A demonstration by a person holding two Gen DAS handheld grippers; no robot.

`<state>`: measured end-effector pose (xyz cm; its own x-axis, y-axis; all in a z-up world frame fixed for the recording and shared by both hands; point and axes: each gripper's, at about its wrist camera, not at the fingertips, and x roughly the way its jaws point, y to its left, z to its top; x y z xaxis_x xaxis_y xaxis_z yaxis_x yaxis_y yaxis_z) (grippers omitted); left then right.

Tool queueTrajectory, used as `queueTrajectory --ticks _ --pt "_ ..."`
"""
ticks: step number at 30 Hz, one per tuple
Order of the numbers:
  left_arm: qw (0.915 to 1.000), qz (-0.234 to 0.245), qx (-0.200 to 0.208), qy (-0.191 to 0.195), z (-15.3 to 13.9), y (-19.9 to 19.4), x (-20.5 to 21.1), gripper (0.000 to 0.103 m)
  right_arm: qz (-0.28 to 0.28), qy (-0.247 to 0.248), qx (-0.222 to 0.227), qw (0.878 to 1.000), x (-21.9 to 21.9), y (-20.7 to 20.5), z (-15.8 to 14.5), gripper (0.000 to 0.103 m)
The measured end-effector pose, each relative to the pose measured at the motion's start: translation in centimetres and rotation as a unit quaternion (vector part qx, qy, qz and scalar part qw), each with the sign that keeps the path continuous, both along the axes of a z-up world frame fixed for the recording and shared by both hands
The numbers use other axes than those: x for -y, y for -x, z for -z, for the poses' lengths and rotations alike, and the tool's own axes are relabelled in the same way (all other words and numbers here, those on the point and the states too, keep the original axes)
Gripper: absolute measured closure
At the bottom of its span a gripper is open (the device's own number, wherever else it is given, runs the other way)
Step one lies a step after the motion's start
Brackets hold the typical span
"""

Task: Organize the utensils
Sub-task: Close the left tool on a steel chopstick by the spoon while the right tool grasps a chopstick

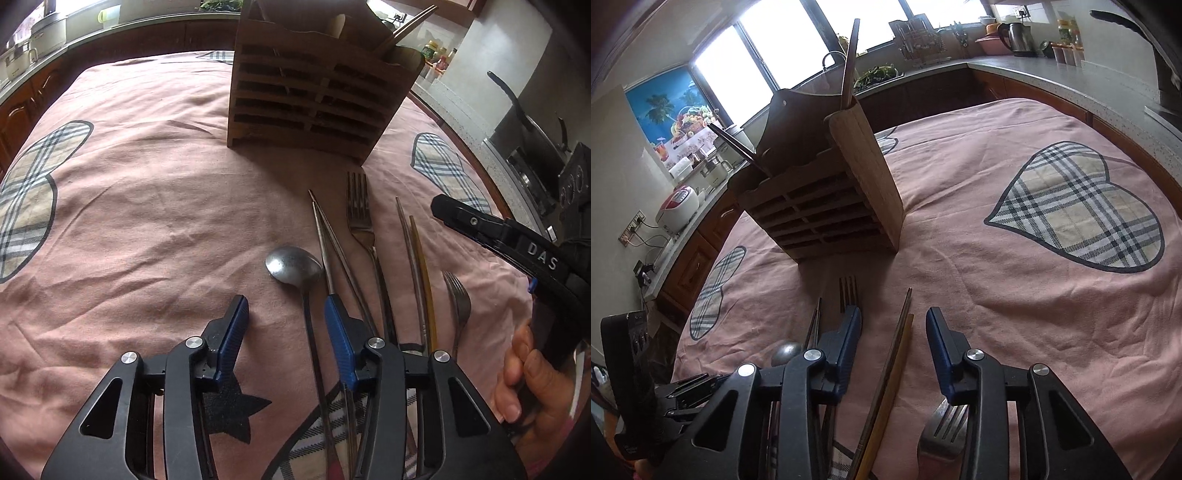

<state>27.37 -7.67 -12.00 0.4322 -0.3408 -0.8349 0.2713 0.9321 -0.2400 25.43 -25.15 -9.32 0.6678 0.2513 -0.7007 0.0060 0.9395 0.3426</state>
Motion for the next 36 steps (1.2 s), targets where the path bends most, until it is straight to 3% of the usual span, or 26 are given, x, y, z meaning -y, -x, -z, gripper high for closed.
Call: queueTrajectory --ticks 3,10,14,21,26,36 --pt "1.0000 0.005 0.000 0.004 0.0 -0.2 0.2 0.061 -0.003 0.009 -0.013 1.000 -0.3 -1.3 0.8 0.073" --pt "0.9992 0.017 0.020 -0.032 0.2 -0.3 1.2 0.085 -0.024 0.049 -0.045 0.998 -1.6 -4.1 2.4 0.081" --pt "0.9992 0.021 0.021 -0.025 0.3 -0.5 1.3 0.097 -0.025 0.071 -0.046 0.996 -2.1 -4.3 2.5 0.094" --pt "0.9996 0.018 0.021 0.003 -0.1 -0.5 0.4 0.099 -0.023 0.047 -0.033 0.998 -1.4 -3.6 1.5 0.096" --pt "0.9991 0.007 0.034 0.023 -1.6 0.1 -0.7 0.100 -0.017 0.010 -0.009 1.000 0.0 -2.5 -0.6 0.097" --pt "0.9960 -0.006 0.073 0.053 -5.1 2.2 -2.5 0.101 -0.008 -0.012 0.047 0.999 0.1 0.5 -5.0 0.099"
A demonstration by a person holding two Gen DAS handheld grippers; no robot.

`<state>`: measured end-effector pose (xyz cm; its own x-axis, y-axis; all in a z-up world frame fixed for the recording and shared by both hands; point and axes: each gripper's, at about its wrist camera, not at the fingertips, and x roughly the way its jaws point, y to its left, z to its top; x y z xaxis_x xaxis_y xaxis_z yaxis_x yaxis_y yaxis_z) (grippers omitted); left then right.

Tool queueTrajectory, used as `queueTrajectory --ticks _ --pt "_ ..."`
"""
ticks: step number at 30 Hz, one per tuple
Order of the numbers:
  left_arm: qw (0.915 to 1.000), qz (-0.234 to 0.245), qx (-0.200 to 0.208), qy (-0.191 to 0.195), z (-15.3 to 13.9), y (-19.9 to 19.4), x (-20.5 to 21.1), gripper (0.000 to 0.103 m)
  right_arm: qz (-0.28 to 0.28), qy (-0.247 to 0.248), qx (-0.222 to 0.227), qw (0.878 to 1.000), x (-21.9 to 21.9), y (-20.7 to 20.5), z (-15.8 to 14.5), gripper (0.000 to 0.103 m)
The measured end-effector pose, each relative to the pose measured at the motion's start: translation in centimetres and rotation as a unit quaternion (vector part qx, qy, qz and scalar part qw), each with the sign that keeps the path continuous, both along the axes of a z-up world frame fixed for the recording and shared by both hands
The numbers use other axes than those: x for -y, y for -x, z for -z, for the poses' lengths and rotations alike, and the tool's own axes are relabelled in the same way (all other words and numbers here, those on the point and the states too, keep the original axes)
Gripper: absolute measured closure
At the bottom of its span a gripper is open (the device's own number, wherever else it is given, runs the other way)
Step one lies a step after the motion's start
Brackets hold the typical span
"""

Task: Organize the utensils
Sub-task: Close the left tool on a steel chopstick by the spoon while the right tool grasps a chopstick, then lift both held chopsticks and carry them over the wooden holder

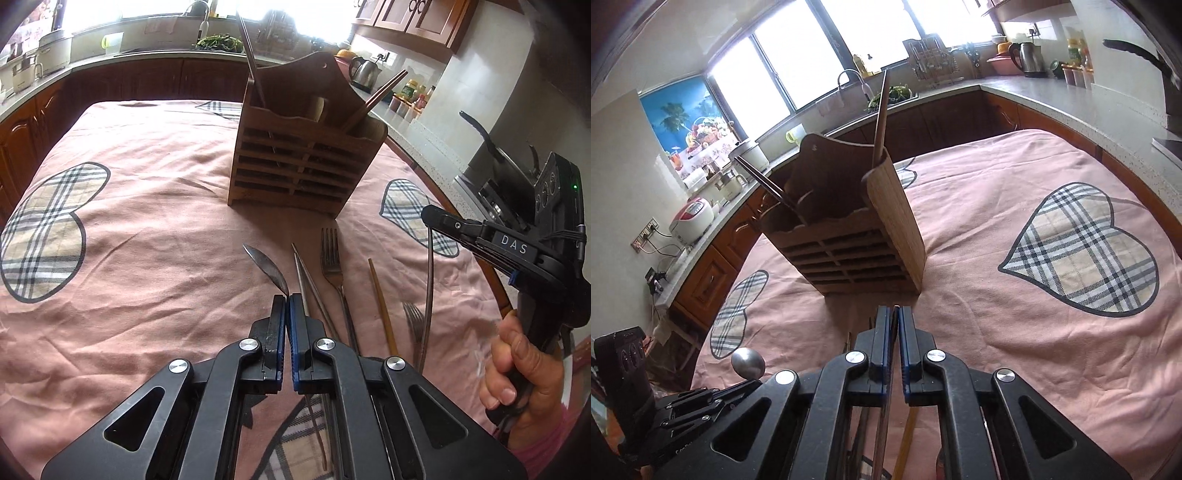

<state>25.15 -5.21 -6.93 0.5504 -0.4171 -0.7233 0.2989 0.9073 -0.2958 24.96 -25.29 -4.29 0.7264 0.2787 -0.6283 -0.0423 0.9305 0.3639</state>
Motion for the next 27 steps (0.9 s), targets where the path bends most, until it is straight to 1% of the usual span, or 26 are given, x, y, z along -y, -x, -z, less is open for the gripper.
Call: queueTrajectory --ticks 7,21,27 --pt "0.9996 -0.009 0.021 0.018 -1.7 1.3 -1.2 0.101 0.001 -0.015 0.028 0.999 -0.1 2.1 -2.0 0.099" --pt "0.9965 -0.027 0.067 0.043 -5.0 3.5 -3.1 0.101 0.002 -0.020 0.078 0.997 -0.5 5.1 -5.4 0.099" --pt "0.9942 -0.040 0.085 0.051 -6.2 4.0 -4.0 0.101 0.007 -0.020 0.094 0.995 -0.4 5.9 -6.4 0.099"
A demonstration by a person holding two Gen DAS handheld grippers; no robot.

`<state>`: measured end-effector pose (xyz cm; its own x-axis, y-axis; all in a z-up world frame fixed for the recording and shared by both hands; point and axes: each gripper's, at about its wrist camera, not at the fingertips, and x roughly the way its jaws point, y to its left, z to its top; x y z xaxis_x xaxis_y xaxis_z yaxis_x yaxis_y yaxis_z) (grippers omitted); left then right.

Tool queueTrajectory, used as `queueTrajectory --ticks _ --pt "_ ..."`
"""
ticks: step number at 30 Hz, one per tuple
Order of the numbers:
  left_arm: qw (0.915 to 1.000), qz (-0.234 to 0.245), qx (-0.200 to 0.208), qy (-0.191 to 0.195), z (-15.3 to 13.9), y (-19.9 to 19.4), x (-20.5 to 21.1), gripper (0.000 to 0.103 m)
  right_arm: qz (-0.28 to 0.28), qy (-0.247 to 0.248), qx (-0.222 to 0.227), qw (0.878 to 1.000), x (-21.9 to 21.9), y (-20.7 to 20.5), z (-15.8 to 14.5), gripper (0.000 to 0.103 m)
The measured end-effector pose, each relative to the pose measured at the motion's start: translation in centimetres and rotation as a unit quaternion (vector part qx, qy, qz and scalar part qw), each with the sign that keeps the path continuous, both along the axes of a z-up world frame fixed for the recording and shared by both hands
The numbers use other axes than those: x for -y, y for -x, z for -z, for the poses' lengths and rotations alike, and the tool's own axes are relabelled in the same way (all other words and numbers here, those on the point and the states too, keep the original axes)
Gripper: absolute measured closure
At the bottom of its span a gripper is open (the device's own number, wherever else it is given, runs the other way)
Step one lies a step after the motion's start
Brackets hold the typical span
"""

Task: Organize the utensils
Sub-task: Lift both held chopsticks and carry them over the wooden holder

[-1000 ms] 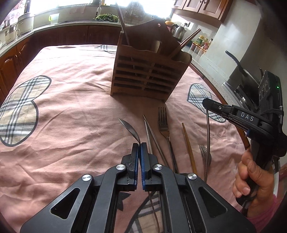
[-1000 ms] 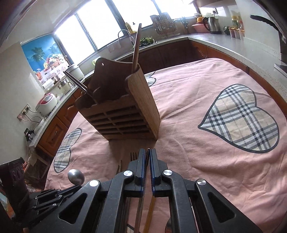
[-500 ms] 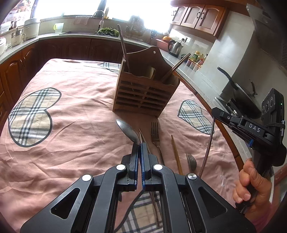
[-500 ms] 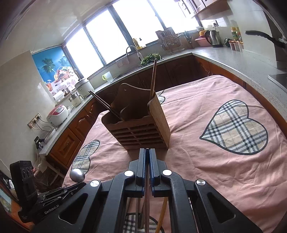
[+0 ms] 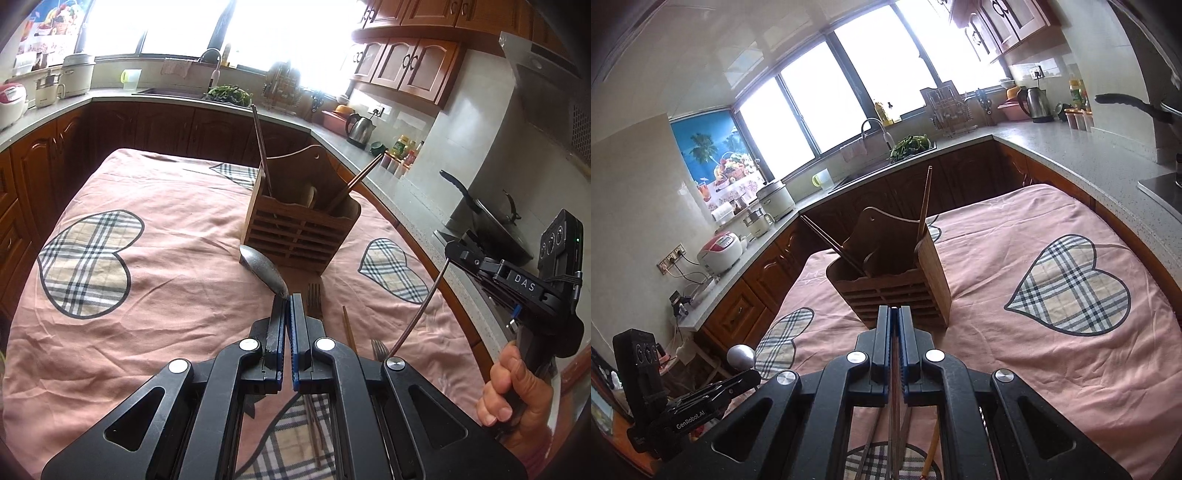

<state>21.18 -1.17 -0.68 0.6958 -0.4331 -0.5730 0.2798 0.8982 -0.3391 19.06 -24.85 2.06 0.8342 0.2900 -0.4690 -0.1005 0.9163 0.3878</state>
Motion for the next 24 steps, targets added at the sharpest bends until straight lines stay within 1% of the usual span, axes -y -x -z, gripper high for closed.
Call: queueTrajectory --ticks 12,24 --pt "0.9985 -0.028 0.043 0.018 -2.3 0.5 -1.5 0.101 0.006 -0.005 0.028 1.000 0.2 1.2 -1.7 0.099" --pt "0.9951 -0.047 0.083 0.022 -4.4 -1.3 -1.6 0.101 0.015 -0.011 0.054 0.998 0.9 0.6 -3.4 0.099"
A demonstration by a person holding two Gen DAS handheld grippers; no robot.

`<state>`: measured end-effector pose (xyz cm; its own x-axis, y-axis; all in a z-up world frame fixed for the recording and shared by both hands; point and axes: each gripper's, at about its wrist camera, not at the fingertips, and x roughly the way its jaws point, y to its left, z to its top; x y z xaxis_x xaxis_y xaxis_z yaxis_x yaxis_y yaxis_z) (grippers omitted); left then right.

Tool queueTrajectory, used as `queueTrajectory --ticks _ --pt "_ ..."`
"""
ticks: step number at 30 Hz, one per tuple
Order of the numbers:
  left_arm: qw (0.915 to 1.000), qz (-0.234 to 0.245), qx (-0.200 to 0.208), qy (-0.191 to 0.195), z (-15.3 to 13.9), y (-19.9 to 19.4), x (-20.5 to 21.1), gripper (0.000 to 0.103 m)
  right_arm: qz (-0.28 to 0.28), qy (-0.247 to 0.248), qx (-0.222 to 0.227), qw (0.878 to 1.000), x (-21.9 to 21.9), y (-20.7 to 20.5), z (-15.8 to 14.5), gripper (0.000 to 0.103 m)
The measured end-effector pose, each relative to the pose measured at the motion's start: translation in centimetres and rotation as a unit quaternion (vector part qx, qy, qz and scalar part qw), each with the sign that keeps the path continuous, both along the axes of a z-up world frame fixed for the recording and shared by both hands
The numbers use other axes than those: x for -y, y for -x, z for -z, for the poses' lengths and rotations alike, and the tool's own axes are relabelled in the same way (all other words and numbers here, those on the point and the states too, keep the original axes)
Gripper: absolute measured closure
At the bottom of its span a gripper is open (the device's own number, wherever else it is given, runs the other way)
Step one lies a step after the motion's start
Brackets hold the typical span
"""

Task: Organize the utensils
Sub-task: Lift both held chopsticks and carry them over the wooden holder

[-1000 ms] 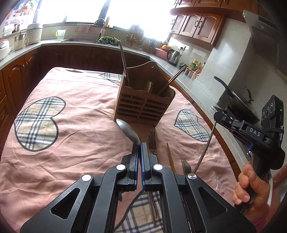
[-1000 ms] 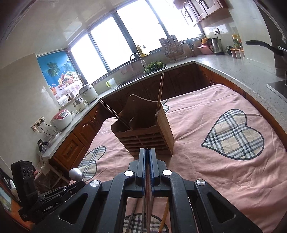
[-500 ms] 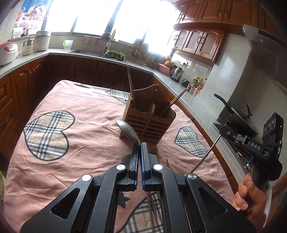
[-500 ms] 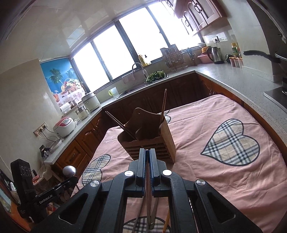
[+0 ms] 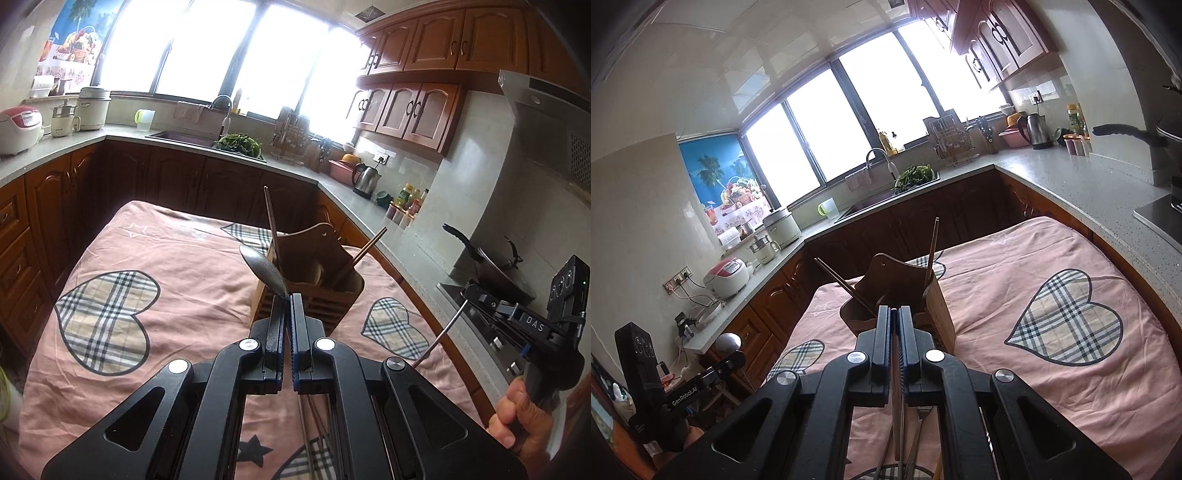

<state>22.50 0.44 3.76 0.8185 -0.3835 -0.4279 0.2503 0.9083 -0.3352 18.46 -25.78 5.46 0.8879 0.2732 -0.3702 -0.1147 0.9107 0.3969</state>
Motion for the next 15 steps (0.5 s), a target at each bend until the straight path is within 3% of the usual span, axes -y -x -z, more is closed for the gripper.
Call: queueTrajectory --ticks 15 --pt "0.9984 -0.030 0.048 -0.003 -2.7 -6.0 0.8 0.101 0.021 -0.018 0.045 0.999 1.5 -3.5 -3.5 0.099"
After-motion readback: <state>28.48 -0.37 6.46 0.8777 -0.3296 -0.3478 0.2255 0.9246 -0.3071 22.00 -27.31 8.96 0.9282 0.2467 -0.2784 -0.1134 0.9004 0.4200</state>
